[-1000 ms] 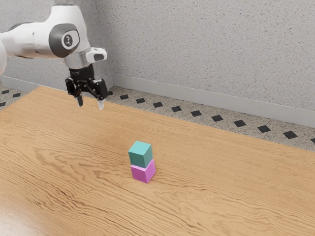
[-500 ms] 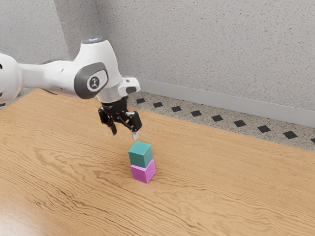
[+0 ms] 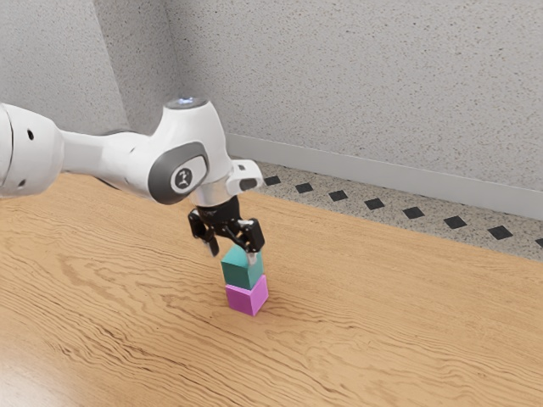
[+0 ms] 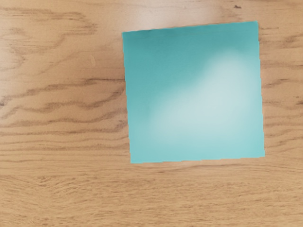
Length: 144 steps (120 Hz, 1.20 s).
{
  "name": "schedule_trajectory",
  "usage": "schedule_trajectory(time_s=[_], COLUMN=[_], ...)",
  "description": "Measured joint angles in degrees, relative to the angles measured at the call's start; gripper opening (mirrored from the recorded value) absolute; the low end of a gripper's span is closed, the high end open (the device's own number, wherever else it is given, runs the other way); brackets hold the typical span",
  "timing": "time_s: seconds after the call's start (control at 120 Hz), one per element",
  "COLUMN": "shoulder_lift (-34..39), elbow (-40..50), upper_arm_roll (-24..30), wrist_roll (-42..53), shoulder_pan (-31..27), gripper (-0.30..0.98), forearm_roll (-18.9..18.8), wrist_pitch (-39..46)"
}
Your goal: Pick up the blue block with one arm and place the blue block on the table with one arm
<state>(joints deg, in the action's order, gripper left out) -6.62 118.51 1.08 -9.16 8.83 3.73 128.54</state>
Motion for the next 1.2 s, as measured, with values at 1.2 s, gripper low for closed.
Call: schedule_trajectory(time_s=[1.2], shoulder_lift=[-9.1], elbow=[-4.3], upper_arm_roll=[1.1], wrist_roll=[-4.1], shoulder_pan=[-1.4], gripper=[0.49], forearm_roll=[-2.6], wrist_pitch=[3.6])
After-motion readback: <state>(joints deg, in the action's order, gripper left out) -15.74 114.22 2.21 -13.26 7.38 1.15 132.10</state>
